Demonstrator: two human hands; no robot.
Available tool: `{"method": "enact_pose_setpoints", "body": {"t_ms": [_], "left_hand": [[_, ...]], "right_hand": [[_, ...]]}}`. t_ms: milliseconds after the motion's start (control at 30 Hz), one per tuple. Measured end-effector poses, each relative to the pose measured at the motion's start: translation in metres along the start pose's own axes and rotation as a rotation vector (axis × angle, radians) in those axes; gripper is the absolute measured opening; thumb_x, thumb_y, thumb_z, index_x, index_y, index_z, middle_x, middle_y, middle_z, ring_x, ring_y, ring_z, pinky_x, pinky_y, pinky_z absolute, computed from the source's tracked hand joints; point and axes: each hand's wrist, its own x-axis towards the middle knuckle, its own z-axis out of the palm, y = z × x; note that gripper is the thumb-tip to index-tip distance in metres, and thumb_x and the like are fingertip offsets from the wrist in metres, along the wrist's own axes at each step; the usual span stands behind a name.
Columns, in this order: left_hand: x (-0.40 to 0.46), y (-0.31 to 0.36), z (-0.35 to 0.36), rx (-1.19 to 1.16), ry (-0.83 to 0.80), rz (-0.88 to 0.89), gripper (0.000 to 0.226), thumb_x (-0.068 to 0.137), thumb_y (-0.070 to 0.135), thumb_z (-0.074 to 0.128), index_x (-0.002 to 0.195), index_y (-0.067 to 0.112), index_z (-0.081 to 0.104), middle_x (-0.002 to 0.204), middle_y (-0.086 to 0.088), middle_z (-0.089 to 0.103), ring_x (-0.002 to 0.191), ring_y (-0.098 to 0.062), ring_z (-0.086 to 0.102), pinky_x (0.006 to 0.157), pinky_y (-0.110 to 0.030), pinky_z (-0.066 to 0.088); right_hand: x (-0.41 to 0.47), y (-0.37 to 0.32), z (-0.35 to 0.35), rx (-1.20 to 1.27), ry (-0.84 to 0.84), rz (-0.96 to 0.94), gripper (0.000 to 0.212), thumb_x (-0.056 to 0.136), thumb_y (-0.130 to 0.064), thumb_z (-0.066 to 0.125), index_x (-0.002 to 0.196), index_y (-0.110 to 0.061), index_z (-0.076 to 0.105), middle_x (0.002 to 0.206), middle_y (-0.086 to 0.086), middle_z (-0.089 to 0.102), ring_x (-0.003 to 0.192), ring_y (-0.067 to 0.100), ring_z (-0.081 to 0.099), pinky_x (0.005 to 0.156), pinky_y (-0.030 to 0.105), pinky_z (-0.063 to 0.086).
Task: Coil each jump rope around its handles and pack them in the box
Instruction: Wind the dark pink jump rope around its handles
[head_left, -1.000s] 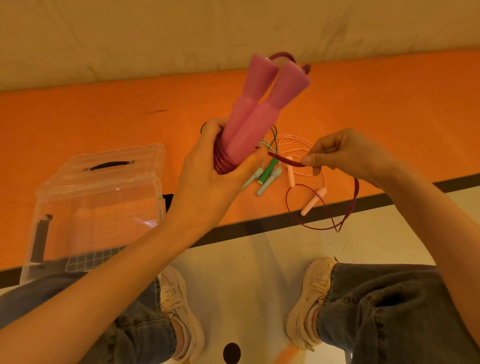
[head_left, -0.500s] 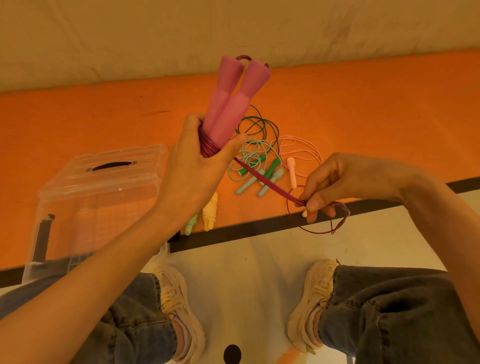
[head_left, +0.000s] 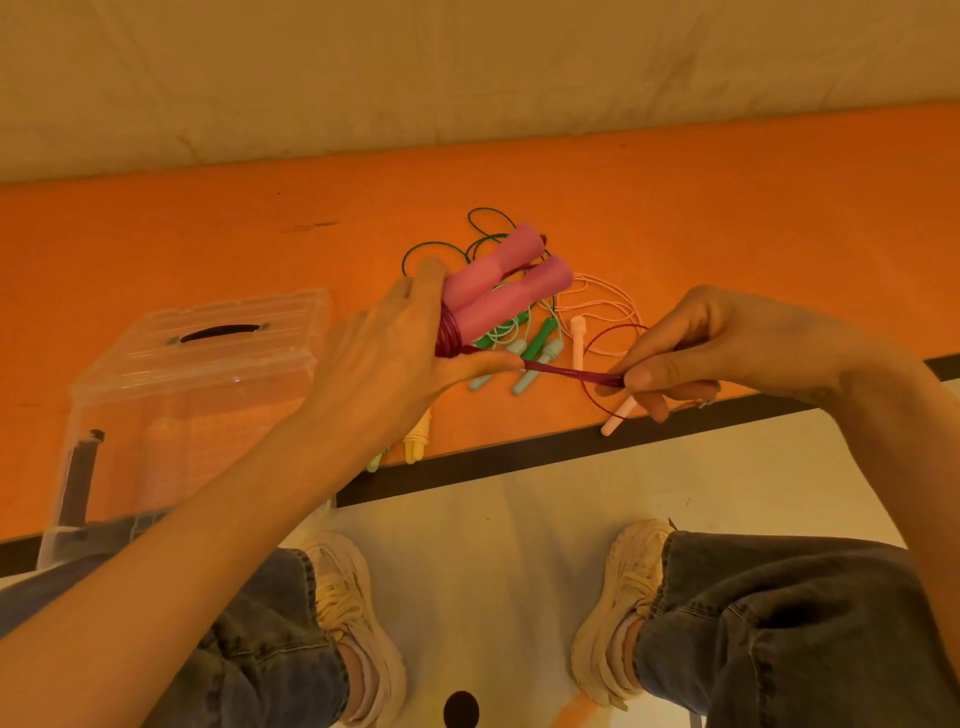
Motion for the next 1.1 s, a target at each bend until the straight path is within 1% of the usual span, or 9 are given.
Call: {"method": "enact_pose_setpoints", "body": {"t_ms": [200, 300, 400, 533, 700, 833, 933, 1000, 1100], "left_hand": [[-0.001, -0.003, 0.014, 0.139, -0.053, 0.056, 0.101, 0.05, 0.094, 0.035, 0.112, 0.014, 0.043, 0.094, -0.001, 0.057, 0.076, -0.026, 0.058, 0.069, -0.042, 0.049], [-0.002, -0.007, 0.021, 0.207, -0.02, 0.086, 0.076, 0.072, 0.078, 0.035, 0.112, 0.014, 0.045, 0.094, -0.005, 0.059, 0.076, -0.031, 0.061, 0.074, -0.047, 0.05], [-0.004, -0.007, 0.019, 0.201, -0.001, 0.094, 0.058, 0.08, 0.055, 0.058, 0.115, 0.011, 0.047, 0.101, -0.01, 0.059, 0.083, -0.035, 0.058, 0.064, -0.042, 0.047], [-0.002, -0.012, 0.01, 0.262, 0.034, 0.101, 0.067, 0.075, 0.063, 0.041, 0.113, 0.009, 0.049, 0.096, -0.01, 0.059, 0.075, -0.033, 0.06, 0.051, -0.031, 0.029], [0.001, -0.028, 0.004, 0.292, 0.058, 0.058, 0.067, 0.077, 0.067, 0.037, 0.114, 0.012, 0.046, 0.096, -0.009, 0.058, 0.075, -0.034, 0.061, 0.058, -0.036, 0.037], [0.004, -0.039, -0.002, 0.287, 0.058, 0.009, 0.065, 0.078, 0.066, 0.039, 0.112, 0.011, 0.045, 0.096, -0.012, 0.059, 0.073, -0.036, 0.06, 0.056, -0.039, 0.045], [0.0, -0.033, 0.006, 0.333, 0.017, 0.078, 0.063, 0.08, 0.065, 0.035, 0.109, 0.011, 0.048, 0.091, -0.01, 0.059, 0.071, -0.033, 0.06, 0.063, -0.04, 0.042], [-0.003, -0.028, 0.014, 0.356, -0.019, 0.129, 0.064, 0.082, 0.067, 0.032, 0.107, 0.011, 0.05, 0.087, -0.009, 0.059, 0.07, -0.033, 0.06, 0.062, -0.04, 0.042], [-0.008, -0.02, 0.025, 0.331, -0.065, 0.231, 0.074, 0.08, 0.073, 0.02, 0.104, 0.011, 0.053, 0.081, -0.006, 0.06, 0.063, -0.032, 0.059, 0.062, -0.043, 0.051]], "right_hand": [[0.003, 0.0, 0.009, 0.022, -0.123, -0.03, 0.029, 0.082, -0.038, 0.068, 0.097, -0.016, 0.077, 0.07, 0.005, 0.068, 0.054, 0.02, 0.042, 0.051, 0.02, 0.039], [0.006, -0.001, 0.01, 0.029, -0.127, -0.029, 0.032, 0.081, -0.042, 0.068, 0.097, -0.016, 0.077, 0.071, 0.005, 0.068, 0.052, 0.017, 0.043, 0.051, 0.022, 0.04], [0.002, -0.001, 0.007, 0.029, -0.052, -0.021, 0.025, 0.081, -0.041, 0.067, 0.095, -0.023, 0.077, 0.07, 0.004, 0.068, 0.052, 0.016, 0.046, 0.052, 0.028, 0.041], [-0.003, 0.002, -0.001, 0.0, 0.112, -0.022, 0.034, 0.068, -0.049, 0.074, 0.087, -0.021, 0.079, 0.073, 0.009, 0.071, 0.059, 0.02, 0.059, 0.058, 0.024, 0.051], [-0.016, 0.01, -0.019, -0.084, 0.258, -0.005, 0.063, 0.042, -0.073, 0.078, 0.081, -0.024, 0.079, 0.071, 0.012, 0.071, 0.061, 0.016, 0.062, 0.062, 0.019, 0.053], [-0.023, 0.01, -0.02, -0.048, 0.429, -0.117, 0.052, 0.047, -0.072, 0.076, 0.079, -0.03, 0.078, 0.064, 0.003, 0.068, 0.053, 0.011, 0.05, 0.051, 0.016, 0.045], [-0.02, 0.005, -0.017, -0.029, 0.562, -0.191, 0.013, 0.069, -0.046, 0.071, 0.075, -0.036, 0.077, 0.062, -0.003, 0.067, 0.052, 0.005, 0.047, 0.047, 0.013, 0.039], [-0.017, 0.002, -0.016, -0.058, 0.654, -0.217, 0.014, 0.077, -0.031, 0.063, 0.075, -0.035, 0.076, 0.063, -0.006, 0.066, 0.052, 0.004, 0.044, 0.047, 0.013, 0.035], [-0.012, 0.001, -0.017, -0.12, 0.753, -0.235, 0.015, 0.08, -0.034, 0.06, 0.086, -0.027, 0.072, 0.065, -0.009, 0.067, 0.053, 0.005, 0.042, 0.047, 0.015, 0.033]]}}
